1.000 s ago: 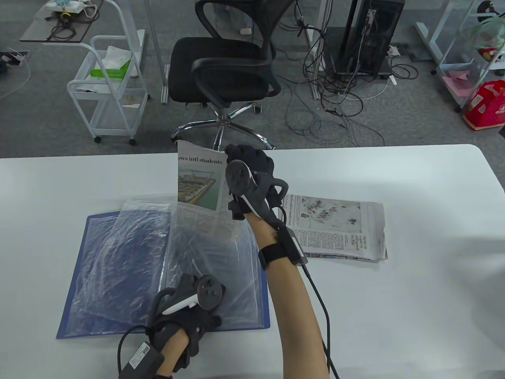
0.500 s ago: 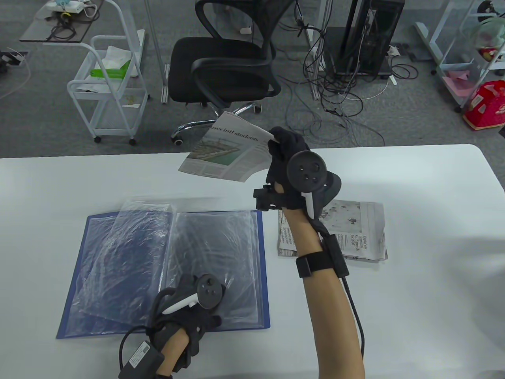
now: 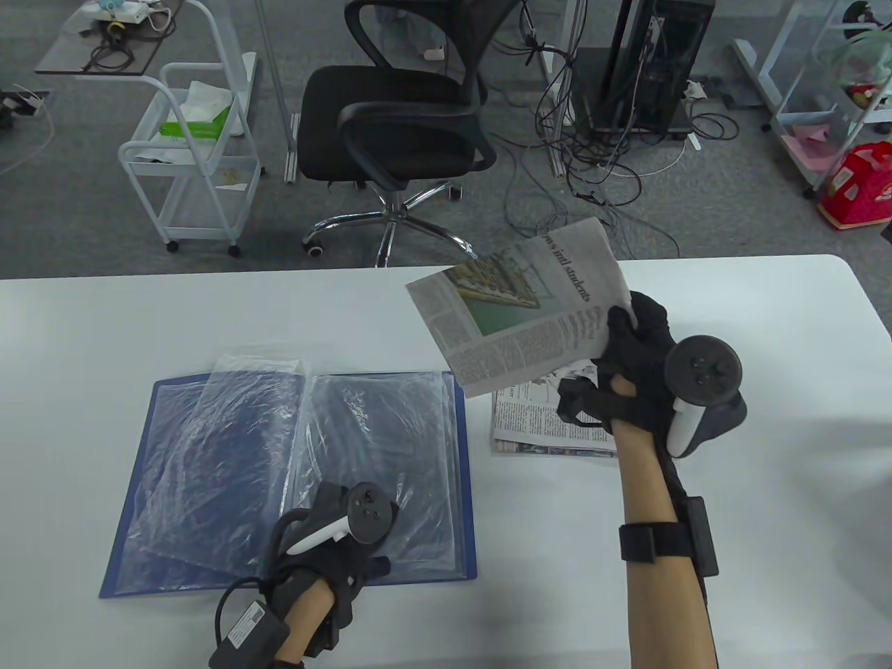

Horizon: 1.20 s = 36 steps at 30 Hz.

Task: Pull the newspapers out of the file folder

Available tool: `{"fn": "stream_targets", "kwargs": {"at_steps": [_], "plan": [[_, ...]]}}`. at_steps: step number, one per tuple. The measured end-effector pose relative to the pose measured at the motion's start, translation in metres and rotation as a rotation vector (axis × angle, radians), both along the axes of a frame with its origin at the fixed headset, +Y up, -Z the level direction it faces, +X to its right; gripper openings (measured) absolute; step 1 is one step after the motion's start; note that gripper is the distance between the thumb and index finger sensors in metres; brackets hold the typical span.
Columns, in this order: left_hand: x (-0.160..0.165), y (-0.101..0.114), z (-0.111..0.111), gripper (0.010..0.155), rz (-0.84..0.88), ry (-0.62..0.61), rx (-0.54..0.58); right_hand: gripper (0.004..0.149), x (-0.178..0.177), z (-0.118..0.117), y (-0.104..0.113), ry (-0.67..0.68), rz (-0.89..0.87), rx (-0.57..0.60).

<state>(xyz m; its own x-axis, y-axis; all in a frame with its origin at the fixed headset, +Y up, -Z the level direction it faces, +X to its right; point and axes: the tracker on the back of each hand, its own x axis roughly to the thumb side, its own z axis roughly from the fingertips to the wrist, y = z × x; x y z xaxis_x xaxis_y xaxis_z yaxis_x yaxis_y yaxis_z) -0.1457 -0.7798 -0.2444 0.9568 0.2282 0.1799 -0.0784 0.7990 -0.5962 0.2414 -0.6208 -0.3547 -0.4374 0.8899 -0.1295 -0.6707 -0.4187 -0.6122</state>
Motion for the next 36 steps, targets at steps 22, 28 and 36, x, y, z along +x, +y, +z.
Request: {"fn": "stream_targets", "kwargs": {"at_steps": [22, 28, 36], "plan": [[0.000, -0.001, 0.000, 0.072, 0.000, 0.002, 0.003, 0.068, 0.076, -0.003, -0.126, -0.076, 0.278, -0.494], [0.000, -0.001, 0.000, 0.072, -0.002, 0.001, 0.002, 0.063, 0.049, 0.001, -0.097, -0.054, 0.653, -0.437], [0.001, -0.001, 0.000, 0.072, -0.001, 0.008, -0.002, 0.060, -0.010, 0.021, -0.055, 0.129, 0.647, -0.287]]}}
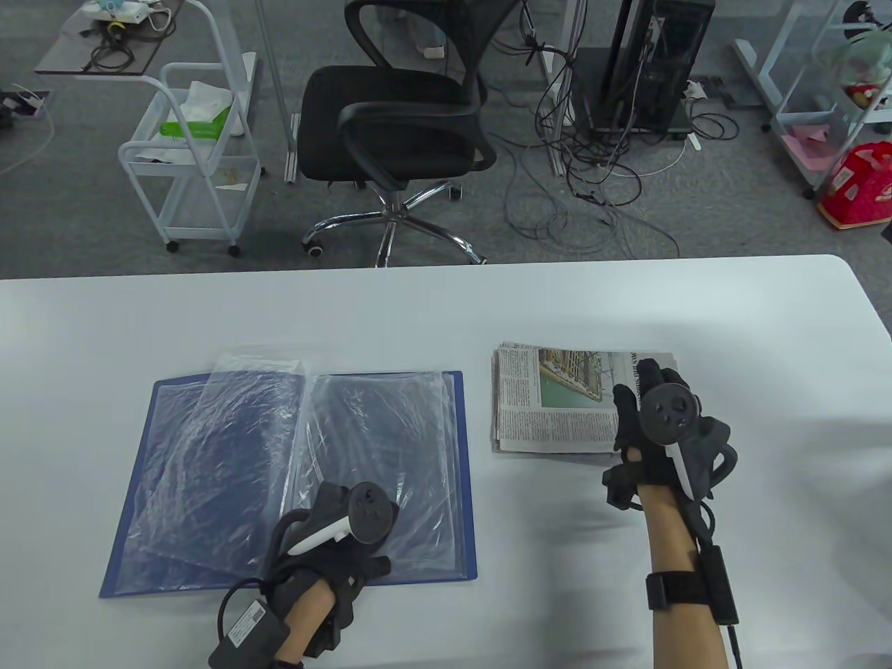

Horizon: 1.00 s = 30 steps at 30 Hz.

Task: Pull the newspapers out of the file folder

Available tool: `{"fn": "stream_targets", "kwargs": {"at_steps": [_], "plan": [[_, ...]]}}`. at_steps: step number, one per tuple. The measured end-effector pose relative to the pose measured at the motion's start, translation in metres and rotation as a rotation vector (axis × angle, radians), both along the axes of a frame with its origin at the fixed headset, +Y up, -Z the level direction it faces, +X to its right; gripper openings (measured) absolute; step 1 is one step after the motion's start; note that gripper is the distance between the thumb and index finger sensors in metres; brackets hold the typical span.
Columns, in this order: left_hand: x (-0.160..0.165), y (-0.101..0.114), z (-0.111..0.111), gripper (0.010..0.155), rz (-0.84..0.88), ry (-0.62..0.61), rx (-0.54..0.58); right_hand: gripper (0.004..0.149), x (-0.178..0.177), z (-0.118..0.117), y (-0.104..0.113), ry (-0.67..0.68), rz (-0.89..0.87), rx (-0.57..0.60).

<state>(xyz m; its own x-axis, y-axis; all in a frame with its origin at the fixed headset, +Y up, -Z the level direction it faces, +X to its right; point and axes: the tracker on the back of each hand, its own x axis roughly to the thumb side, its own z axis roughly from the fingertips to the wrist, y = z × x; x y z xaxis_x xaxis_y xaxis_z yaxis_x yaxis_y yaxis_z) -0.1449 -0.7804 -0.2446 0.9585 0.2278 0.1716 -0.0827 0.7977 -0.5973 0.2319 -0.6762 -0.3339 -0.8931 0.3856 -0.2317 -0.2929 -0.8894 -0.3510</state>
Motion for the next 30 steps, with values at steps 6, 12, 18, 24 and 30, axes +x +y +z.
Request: {"fn": "stream_targets", "kwargs": {"at_steps": [6, 12, 18, 24, 30], "plan": [[0.001, 0.000, 0.000, 0.073, -0.003, 0.003, -0.001, 0.059, -0.067, 0.016, 0.007, 0.197, 0.085, -0.011], [0.001, 0.000, -0.001, 0.072, 0.004, 0.005, 0.000, 0.057, -0.129, 0.034, -0.021, 0.403, 0.044, -0.049], [0.001, 0.000, -0.001, 0.072, -0.002, -0.001, 0.001, 0.058, -0.161, 0.040, -0.054, 0.541, 0.150, -0.216], [0.002, 0.000, -0.001, 0.073, -0.006, -0.010, 0.004, 0.059, -0.179, 0.043, -0.084, 0.621, 0.247, -0.415], [-0.001, 0.004, -0.002, 0.074, 0.013, -0.017, 0.029, 0.059, -0.186, 0.045, -0.097, 0.618, 0.407, -0.439]]}}
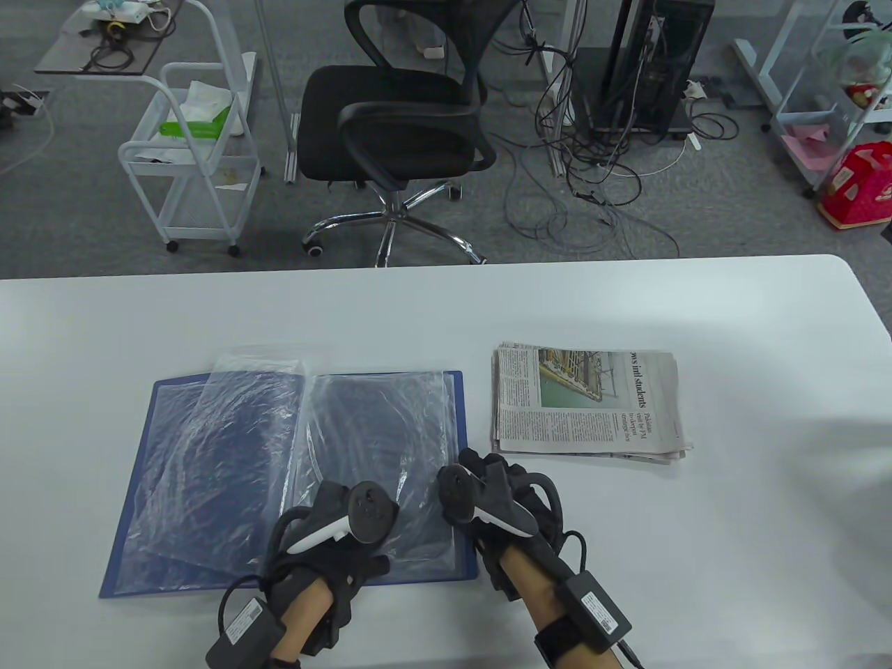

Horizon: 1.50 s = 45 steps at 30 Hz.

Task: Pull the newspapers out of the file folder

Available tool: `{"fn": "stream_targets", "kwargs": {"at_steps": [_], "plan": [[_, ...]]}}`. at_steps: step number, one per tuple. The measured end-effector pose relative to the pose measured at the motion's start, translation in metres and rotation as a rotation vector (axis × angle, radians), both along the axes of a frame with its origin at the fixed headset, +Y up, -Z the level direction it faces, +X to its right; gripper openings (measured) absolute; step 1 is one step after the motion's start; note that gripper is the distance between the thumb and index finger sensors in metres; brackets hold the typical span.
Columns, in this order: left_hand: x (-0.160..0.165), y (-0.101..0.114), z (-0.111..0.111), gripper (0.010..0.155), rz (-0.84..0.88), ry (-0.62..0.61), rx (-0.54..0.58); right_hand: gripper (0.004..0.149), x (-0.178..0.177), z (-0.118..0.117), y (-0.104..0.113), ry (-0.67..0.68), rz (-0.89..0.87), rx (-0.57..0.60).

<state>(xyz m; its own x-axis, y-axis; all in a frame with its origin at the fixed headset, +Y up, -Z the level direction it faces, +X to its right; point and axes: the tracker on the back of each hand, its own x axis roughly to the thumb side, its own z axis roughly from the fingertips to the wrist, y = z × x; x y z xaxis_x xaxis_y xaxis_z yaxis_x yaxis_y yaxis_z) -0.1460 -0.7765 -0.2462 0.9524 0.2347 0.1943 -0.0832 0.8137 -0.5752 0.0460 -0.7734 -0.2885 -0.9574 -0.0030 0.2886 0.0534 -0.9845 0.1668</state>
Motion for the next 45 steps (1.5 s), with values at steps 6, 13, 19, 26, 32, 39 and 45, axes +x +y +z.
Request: {"fn": "stream_targets", "kwargs": {"at_steps": [6, 13, 19, 26, 32, 39, 45], "plan": [[-0.008, 0.039, 0.001, 0.076, 0.079, 0.052, 0.130, 0.059, 0.001, -0.001, 0.000, -0.011, -0.021, -0.018], [-0.062, 0.101, -0.004, 0.074, 0.184, 0.237, 0.360, 0.059, 0.002, -0.003, 0.000, -0.015, -0.035, -0.033], [-0.138, 0.075, -0.003, 0.074, 0.157, 0.470, 0.370, 0.059, 0.004, -0.004, 0.000, -0.019, -0.046, -0.038], [-0.208, 0.016, 0.002, 0.076, 0.161, 0.791, 0.185, 0.059, 0.004, -0.003, 0.001, -0.022, -0.045, -0.036], [-0.244, -0.011, 0.013, 0.083, 0.105, 1.010, 0.101, 0.059, 0.004, -0.004, 0.001, -0.023, -0.044, -0.038], [-0.250, -0.003, 0.016, 0.083, 0.266, 1.031, 0.136, 0.058, 0.004, -0.003, 0.001, -0.029, -0.050, -0.033], [-0.249, 0.006, 0.018, 0.085, 0.614, 1.000, 0.127, 0.058, 0.004, -0.003, 0.001, -0.028, -0.044, -0.033]]}}
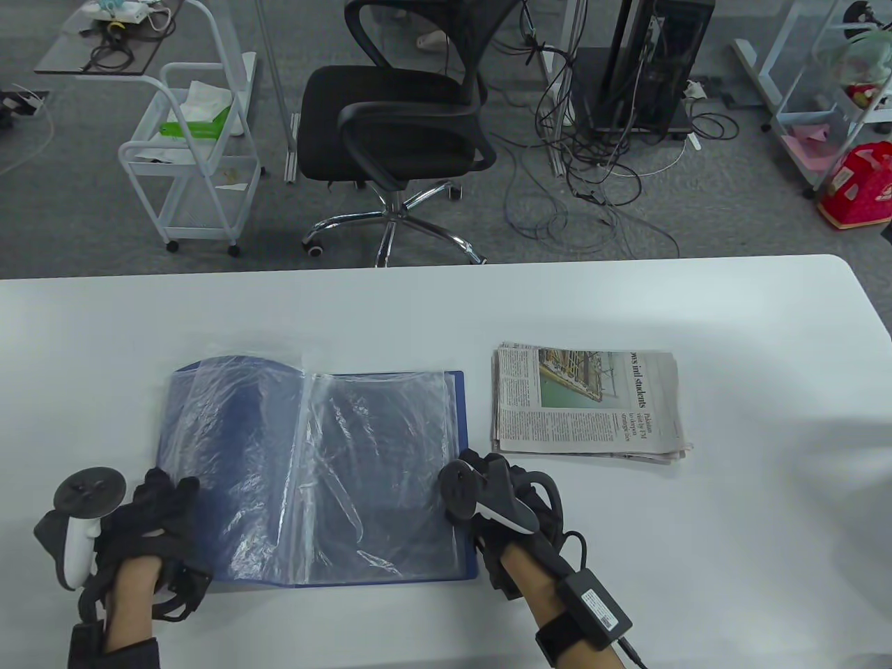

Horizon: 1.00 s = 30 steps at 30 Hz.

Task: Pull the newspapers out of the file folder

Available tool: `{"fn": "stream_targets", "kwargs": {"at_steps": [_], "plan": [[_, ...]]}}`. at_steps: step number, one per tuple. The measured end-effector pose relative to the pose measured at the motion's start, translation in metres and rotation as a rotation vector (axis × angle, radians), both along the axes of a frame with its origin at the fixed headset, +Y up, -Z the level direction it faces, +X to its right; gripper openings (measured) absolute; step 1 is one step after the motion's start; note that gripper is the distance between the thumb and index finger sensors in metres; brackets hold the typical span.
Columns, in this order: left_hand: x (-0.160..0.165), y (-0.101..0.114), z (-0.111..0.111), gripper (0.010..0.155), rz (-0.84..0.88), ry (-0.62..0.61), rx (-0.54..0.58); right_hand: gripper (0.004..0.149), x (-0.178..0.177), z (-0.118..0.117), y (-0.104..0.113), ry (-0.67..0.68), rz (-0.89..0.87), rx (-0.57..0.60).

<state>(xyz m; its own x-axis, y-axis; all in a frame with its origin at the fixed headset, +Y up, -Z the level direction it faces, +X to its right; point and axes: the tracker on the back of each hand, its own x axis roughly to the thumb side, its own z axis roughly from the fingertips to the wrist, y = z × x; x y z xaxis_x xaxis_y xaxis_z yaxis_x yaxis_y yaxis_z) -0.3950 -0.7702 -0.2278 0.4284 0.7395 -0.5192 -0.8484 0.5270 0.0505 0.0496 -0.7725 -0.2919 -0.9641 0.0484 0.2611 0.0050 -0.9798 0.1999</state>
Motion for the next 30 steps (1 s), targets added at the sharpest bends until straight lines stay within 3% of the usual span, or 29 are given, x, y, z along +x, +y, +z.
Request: {"fn": "stream_targets", "kwargs": {"at_steps": [4, 10, 15, 19, 27, 30], "plan": [[0.012, 0.002, -0.003, 0.085, 0.171, -0.106, 0.052, 0.057, 0.000, 0.000, 0.000, -0.004, 0.003, 0.004], [0.036, 0.029, -0.006, 0.096, 0.001, -0.107, 0.244, 0.058, 0.001, 0.000, 0.001, -0.011, 0.009, 0.014], [0.048, 0.037, -0.004, 0.102, 0.002, -0.117, 0.219, 0.058, 0.001, 0.000, 0.001, -0.009, 0.012, 0.018], [0.059, 0.038, -0.005, 0.094, 0.214, -0.113, 0.222, 0.058, 0.001, 0.000, 0.001, -0.010, 0.012, 0.017], [0.108, 0.047, -0.009, 0.085, 0.065, -0.226, 0.287, 0.058, 0.003, -0.001, 0.002, 0.002, 0.016, 0.015], [0.131, 0.045, -0.011, 0.084, 0.022, -0.255, 0.281, 0.057, 0.014, -0.004, 0.005, -0.015, -0.062, 0.000]]}}
